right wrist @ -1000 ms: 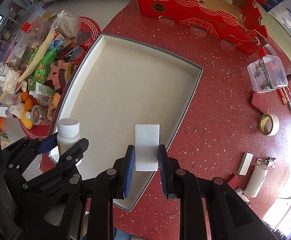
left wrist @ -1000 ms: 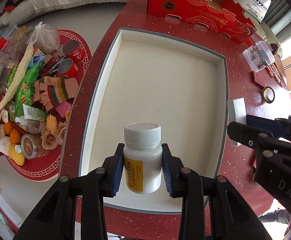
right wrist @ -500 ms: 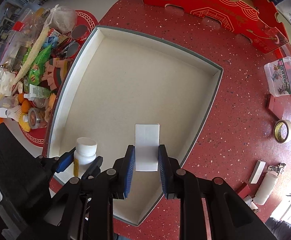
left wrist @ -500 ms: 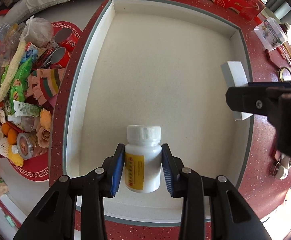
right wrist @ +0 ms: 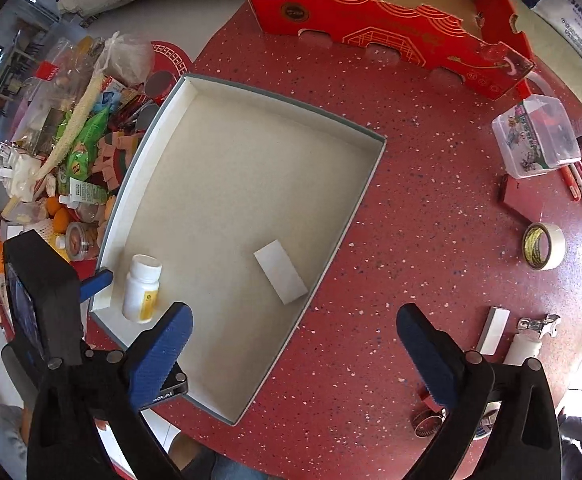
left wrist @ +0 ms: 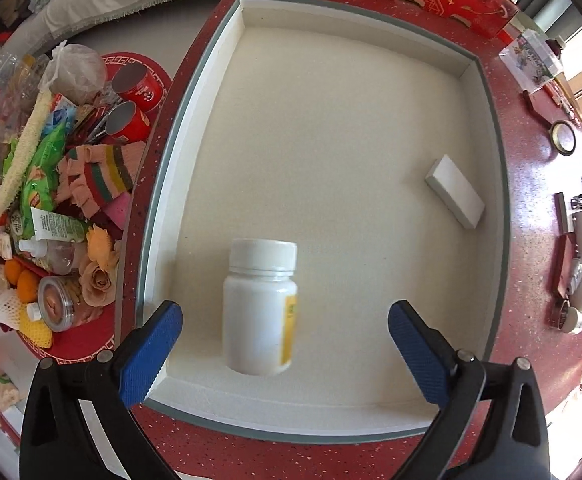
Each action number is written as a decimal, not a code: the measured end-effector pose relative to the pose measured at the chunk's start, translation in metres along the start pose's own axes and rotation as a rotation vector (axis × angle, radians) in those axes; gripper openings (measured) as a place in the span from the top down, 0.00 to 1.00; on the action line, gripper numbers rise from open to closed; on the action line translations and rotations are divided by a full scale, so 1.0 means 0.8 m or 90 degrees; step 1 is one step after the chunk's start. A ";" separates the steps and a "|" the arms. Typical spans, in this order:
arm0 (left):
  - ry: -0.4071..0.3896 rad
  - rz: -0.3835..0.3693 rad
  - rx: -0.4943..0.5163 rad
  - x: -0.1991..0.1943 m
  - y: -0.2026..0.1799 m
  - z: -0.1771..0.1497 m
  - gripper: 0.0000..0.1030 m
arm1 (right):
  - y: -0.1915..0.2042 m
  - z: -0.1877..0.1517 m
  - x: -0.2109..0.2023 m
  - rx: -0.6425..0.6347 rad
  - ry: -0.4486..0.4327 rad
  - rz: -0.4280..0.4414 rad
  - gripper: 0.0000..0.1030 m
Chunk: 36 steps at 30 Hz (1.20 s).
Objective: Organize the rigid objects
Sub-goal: 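Open both grippers to drop the bottle and eraser into the tray, then move the left gripper to the white eraser block on the table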
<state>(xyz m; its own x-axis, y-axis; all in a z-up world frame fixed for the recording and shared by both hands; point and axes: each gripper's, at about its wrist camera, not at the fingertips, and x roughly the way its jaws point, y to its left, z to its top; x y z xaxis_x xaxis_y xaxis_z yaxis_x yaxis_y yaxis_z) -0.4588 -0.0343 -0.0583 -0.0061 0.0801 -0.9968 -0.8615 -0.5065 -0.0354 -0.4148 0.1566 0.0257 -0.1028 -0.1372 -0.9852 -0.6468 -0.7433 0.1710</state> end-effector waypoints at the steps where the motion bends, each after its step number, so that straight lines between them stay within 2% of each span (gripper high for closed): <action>1: -0.002 -0.012 -0.002 -0.005 -0.002 0.002 0.00 | -0.008 -0.007 -0.005 0.007 -0.003 -0.001 0.00; 7: 0.033 -0.091 0.014 -0.035 -0.048 0.027 0.00 | -0.059 -0.057 -0.028 0.064 -0.018 0.002 0.00; 11: 0.051 -0.121 0.060 -0.049 -0.094 0.045 0.00 | -0.100 -0.105 -0.039 0.110 -0.030 -0.033 0.00; 14: 0.071 -0.127 0.098 -0.052 -0.123 0.049 0.00 | -0.139 -0.145 -0.046 0.184 -0.037 -0.055 0.00; 22: 0.114 -0.108 0.163 -0.036 -0.193 0.048 0.00 | -0.213 -0.223 -0.030 0.318 -0.010 -0.041 0.00; 25: 0.116 -0.096 0.156 -0.027 -0.215 0.065 0.00 | -0.231 -0.240 -0.027 0.363 -0.009 -0.028 0.00; 32: 0.108 -0.074 0.103 0.000 -0.270 0.127 0.00 | -0.261 -0.271 -0.023 0.394 0.002 -0.023 0.00; 36: 0.100 -0.036 0.103 0.024 -0.307 0.156 0.00 | -0.277 -0.290 -0.021 0.411 0.012 -0.016 0.00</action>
<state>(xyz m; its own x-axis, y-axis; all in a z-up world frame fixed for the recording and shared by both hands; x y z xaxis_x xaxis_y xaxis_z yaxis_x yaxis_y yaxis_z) -0.3104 0.1985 -0.0599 0.1126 -0.0366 -0.9930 -0.9286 -0.3596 -0.0921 -0.0943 0.1714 0.0076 -0.0722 -0.1402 -0.9875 -0.9738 -0.2041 0.1001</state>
